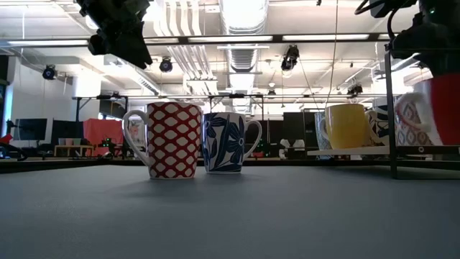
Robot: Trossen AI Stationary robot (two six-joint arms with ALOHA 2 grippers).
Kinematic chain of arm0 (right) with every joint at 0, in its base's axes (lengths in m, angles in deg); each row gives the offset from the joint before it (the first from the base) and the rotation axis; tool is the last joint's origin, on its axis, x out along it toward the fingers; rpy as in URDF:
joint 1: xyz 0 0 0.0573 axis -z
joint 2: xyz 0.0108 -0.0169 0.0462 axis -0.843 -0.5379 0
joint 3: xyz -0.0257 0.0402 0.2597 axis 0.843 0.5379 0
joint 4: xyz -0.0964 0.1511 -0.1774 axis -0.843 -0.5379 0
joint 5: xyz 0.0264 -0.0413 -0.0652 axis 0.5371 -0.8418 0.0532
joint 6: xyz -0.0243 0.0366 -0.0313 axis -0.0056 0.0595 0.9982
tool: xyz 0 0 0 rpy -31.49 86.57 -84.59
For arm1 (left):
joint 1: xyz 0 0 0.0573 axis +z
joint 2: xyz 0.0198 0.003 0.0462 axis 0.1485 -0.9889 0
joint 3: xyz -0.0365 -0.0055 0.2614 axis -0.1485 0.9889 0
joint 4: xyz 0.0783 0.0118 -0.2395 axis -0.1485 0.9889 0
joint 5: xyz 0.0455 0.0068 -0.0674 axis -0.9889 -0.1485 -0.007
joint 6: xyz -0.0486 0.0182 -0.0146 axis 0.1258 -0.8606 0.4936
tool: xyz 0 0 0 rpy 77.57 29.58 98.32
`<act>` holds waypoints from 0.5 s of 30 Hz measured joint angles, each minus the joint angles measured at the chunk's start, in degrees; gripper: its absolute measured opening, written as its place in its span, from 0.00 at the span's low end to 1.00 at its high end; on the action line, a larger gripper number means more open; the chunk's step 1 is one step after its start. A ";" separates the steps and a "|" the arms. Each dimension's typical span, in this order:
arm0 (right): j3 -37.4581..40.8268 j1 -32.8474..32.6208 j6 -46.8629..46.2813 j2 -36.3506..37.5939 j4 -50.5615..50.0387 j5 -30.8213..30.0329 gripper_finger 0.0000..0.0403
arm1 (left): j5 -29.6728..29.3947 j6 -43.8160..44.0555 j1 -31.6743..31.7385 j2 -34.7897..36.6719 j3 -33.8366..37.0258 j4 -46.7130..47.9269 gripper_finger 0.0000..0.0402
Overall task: Place coffee mugs
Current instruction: Put the red cup on the shelf aligned with the gray cup
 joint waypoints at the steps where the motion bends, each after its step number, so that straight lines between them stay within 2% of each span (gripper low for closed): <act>1: -0.16 0.00 -0.04 0.00 -0.13 0.16 0.17 | 0.00 0.01 0.01 0.00 0.00 -0.02 0.27; 7: -2.83 0.00 -1.23 0.00 -0.14 0.16 0.24 | 0.00 0.20 0.02 0.00 0.00 0.00 0.27; 15: -7.36 0.00 -3.93 -0.04 -0.06 0.19 0.21 | 0.00 0.46 0.02 0.00 0.00 -0.01 0.27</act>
